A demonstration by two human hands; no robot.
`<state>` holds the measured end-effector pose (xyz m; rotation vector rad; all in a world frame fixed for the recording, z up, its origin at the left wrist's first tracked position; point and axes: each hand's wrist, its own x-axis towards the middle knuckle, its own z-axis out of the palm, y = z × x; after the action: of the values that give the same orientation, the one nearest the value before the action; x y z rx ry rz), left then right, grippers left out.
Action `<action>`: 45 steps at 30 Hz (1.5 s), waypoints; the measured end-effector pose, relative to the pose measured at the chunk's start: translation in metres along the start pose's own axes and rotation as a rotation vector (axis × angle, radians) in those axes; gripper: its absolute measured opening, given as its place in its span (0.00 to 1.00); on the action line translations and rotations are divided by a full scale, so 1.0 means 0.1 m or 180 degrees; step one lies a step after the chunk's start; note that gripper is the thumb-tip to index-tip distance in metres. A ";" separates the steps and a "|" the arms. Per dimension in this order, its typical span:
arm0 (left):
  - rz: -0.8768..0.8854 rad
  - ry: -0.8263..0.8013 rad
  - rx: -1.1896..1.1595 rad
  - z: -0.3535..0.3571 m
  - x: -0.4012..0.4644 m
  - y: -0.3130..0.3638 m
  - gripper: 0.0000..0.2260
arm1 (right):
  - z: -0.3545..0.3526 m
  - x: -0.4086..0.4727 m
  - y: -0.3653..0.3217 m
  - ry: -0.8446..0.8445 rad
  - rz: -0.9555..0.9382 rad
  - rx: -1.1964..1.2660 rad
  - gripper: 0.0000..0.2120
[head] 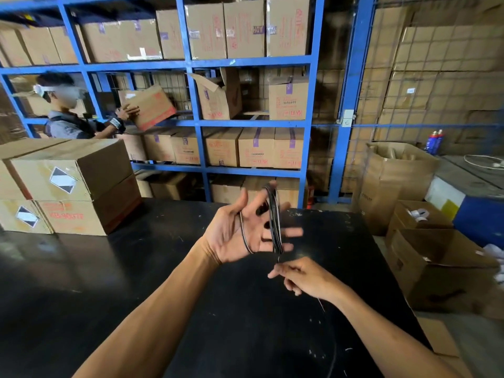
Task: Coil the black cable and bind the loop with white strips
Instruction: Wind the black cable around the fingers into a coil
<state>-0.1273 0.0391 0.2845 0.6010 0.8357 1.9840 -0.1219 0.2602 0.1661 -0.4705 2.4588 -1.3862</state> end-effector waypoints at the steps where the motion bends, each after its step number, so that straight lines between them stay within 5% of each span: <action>1: -0.0230 -0.0183 0.0213 0.05 0.00 -0.02 0.26 | -0.08 0.03 -0.04 0.0120 0.0063 -0.0145 0.17; 5: -0.1288 -0.0488 0.1090 0.08 0.01 -0.23 0.29 | -0.58 0.12 -0.31 0.0398 0.0034 -0.1016 0.02; 9: -0.1703 0.0191 0.1397 -0.14 0.01 -0.38 0.29 | -0.93 0.09 -0.70 0.0726 -0.0299 -0.1907 0.07; 12: -0.1425 0.0882 0.1158 -0.34 -0.03 -0.37 0.27 | -0.93 0.04 -0.80 0.1076 -0.0390 -0.1727 0.07; 18: 0.0054 0.1890 0.0276 -0.49 -0.03 -0.19 0.20 | -0.35 -0.14 -0.62 0.1352 -0.0676 -0.0675 0.09; 24: 0.0723 0.1203 -0.0178 -0.28 0.05 0.04 0.24 | 0.24 -0.17 -0.22 0.0435 -0.0451 0.0889 0.11; 27: 0.0530 0.0611 -0.0251 -0.09 0.02 0.10 0.24 | 0.34 -0.14 -0.10 0.0156 -0.0214 0.0643 0.14; 30: 0.0040 0.0101 0.0084 0.07 -0.04 0.08 0.25 | 0.18 -0.06 -0.11 0.0496 -0.0040 0.0277 0.24; 33: -0.0545 -0.0224 0.0631 0.08 -0.11 -0.05 0.29 | -0.19 0.05 -0.29 0.0683 0.0050 -0.0284 0.05; 34: -0.0763 -0.0222 0.0790 0.06 -0.13 -0.10 0.30 | -0.33 0.07 -0.38 0.0721 0.0013 -0.0615 0.06; 39: -0.1366 0.0562 0.1307 -0.22 -0.20 -0.35 0.33 | -0.86 0.07 -0.82 0.0901 -0.0260 -0.1720 0.09; 45: -0.0386 0.1934 0.0839 -0.45 -0.16 -0.30 0.23 | -0.56 -0.04 -0.89 0.1107 -0.0694 -0.1191 0.06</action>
<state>-0.1337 0.0224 0.2309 0.0705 1.4791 1.9773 -0.1278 0.2614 0.2708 -0.6407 3.0535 -1.1607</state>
